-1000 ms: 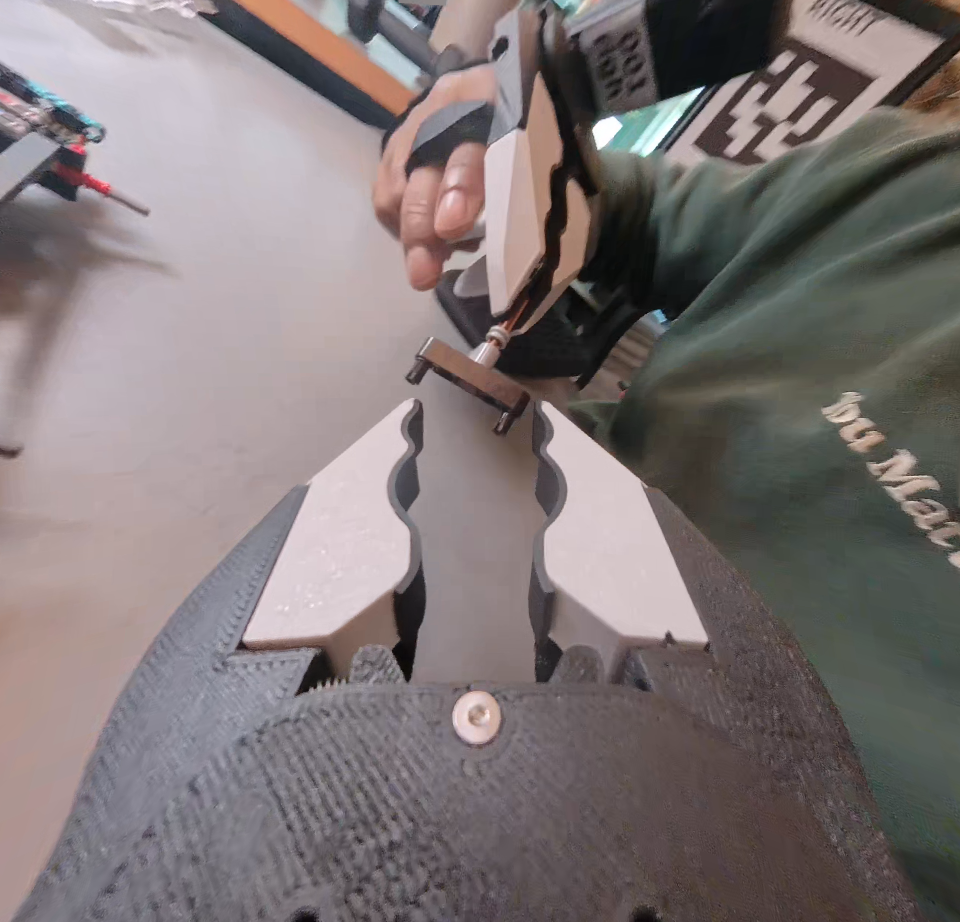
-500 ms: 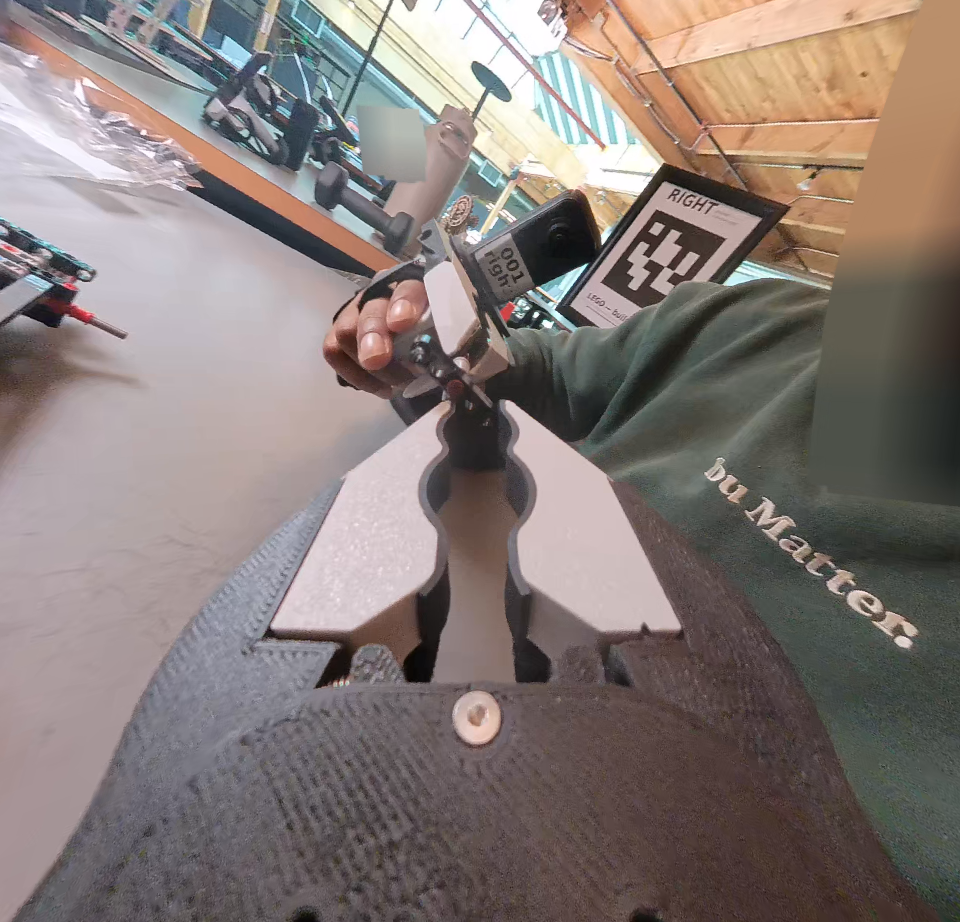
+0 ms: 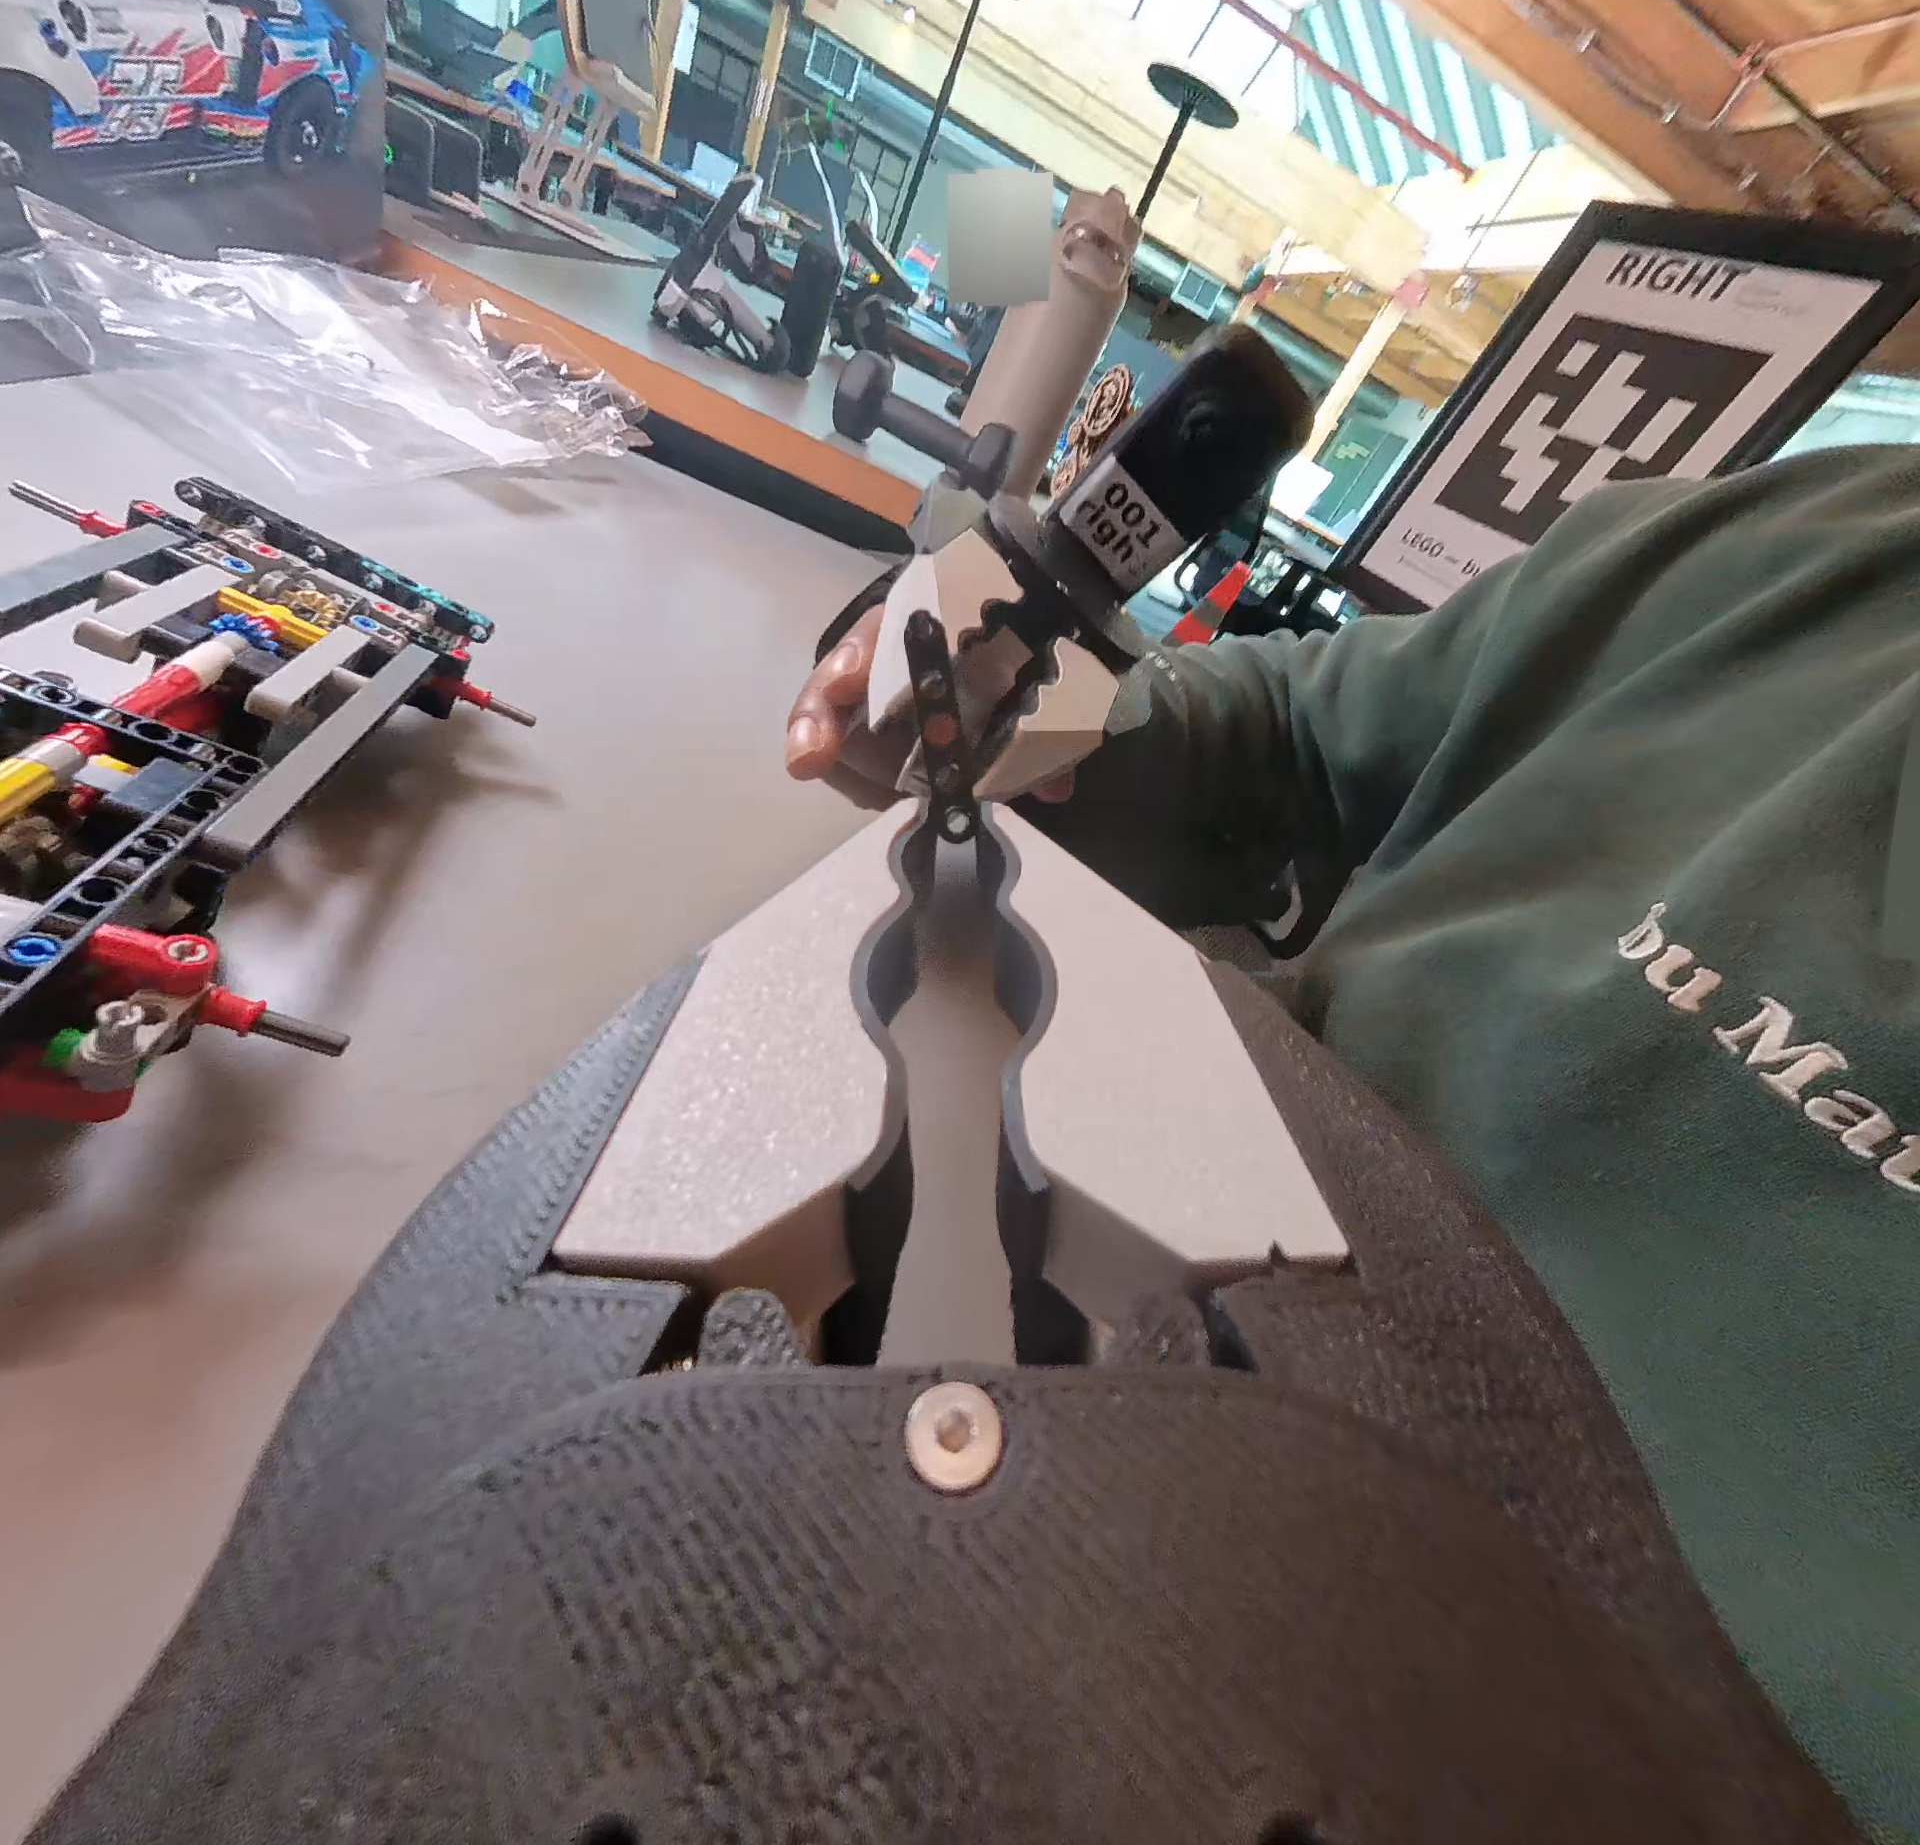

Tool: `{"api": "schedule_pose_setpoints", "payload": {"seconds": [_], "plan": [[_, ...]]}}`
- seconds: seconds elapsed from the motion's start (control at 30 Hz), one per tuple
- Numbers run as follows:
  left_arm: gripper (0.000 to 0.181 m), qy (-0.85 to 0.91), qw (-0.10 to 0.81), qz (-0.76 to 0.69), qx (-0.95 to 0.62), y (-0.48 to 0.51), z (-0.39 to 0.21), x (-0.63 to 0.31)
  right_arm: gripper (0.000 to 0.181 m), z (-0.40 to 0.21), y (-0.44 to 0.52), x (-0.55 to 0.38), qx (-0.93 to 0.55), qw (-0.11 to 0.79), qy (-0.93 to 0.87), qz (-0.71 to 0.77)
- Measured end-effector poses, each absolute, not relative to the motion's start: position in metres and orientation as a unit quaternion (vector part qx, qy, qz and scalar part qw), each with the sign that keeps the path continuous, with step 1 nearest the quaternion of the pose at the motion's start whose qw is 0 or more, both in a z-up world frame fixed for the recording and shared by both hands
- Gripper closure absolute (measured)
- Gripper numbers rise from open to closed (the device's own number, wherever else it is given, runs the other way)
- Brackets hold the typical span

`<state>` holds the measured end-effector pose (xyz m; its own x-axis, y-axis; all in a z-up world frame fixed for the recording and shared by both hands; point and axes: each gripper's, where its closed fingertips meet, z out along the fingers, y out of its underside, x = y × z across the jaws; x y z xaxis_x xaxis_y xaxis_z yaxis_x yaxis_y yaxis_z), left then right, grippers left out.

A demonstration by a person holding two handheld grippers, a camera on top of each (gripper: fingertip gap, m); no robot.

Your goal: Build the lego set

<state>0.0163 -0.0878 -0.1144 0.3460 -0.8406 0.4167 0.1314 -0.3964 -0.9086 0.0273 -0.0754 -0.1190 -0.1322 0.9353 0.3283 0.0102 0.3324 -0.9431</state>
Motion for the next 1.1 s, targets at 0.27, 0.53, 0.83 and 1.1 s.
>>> {"api": "schedule_pose_setpoints", "payload": {"seconds": [0.27,0.53,0.83,1.1], "plan": [[0.176,0.310,0.465,-0.457,-0.692,-0.091,-0.132,0.025,0.176,-0.136,-0.084,0.021,-0.432,0.462,-0.634,0.446],[0.175,0.315,0.475,-0.429,-0.701,-0.087,-0.136,0.022,0.181,-0.139,-0.079,0.018,-0.444,0.465,-0.635,0.427],[0.150,0.321,0.502,-0.398,-0.697,-0.082,-0.132,0.019,0.181,-0.151,-0.075,0.016,-0.460,0.464,-0.645,0.397],[0.165,0.360,0.478,-0.350,-0.721,-0.084,-0.151,0.029,0.181,-0.160,-0.086,0.011,-0.415,0.494,-0.700,0.307]]}}
